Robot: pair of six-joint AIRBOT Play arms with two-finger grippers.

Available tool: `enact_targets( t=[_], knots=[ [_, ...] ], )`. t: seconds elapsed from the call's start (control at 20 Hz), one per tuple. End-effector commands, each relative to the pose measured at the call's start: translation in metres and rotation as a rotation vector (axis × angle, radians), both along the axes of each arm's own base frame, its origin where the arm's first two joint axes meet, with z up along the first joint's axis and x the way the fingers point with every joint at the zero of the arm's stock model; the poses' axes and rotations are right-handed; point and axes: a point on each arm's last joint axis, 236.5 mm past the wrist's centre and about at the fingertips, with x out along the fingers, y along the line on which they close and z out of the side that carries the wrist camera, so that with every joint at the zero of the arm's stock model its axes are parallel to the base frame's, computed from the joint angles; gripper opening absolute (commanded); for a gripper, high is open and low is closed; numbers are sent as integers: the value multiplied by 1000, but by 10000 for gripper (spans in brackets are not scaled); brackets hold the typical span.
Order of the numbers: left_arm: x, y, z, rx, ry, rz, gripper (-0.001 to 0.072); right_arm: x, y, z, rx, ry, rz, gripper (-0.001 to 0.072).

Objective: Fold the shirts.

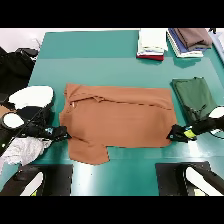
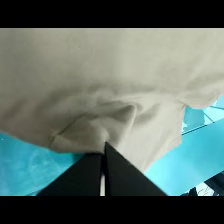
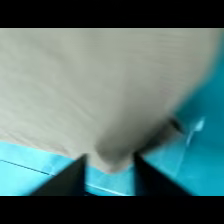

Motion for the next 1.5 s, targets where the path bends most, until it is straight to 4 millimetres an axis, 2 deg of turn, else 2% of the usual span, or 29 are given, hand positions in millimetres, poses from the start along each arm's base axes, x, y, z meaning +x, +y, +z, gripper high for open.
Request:
enact_targets(
  t=[0.0, 0.15, 0.25, 0.3, 0.4, 0.5, 0.6, 0.7, 0.85, 1.1, 1.2, 1.3, 1.35, 1.4, 1.45],
  knots=[
    [-5, 0, 5, 5, 8, -39, 20, -4, 17, -9, -5, -14, 78, 29],
    [-8, 5, 26, 34, -48, -46, 19, -20, 1, 5, -95, -32, 140, 18],
    [-19, 5, 45, 32, -77, -34, 19, -28, -12, 19, -146, -62, 134, 18],
    [-25, 4, 55, 30, -79, -51, 19, -24, -18, 32, -163, -110, 102, 18],
    [-19, 4, 70, 32, -114, -58, 19, -9, -30, 52, -204, -188, 73, 18],
    [8, 6, 85, 36, -198, -20, 19, 13, -35, 67, -220, -250, 62, 18],
    [39, 9, 88, 47, -262, -9, 19, 41, -37, 74, -228, -274, 77, 18],
    [70, 12, 81, 62, -280, -8, 19, 69, -37, 76, -225, -278, 98, 18],
    [135, 19, 71, 88, -321, 13, 20, 116, -35, 78, -224, -288, 118, 17],
    [228, 27, 63, 109, -377, 44, 21, 193, -31, 89, -231, -344, 120, 18],
    [251, 28, 56, 107, -382, 57, 22, 215, -31, 89, -222, -351, 116, 19],
    [264, 29, 50, 108, -380, 63, 22, 236, -30, 88, -205, -365, 107, 28],
    [269, 29, 49, 108, -383, 66, 25, 248, -30, 90, -187, -388, 86, 158],
    [272, 29, 52, 109, -389, 66, 219, 264, -31, 95, -161, -425, 49, 382],
    [275, 29, 57, 102, -392, 85, 467, 277, -31, 104, -125, -466, 20, 464]
  ],
)
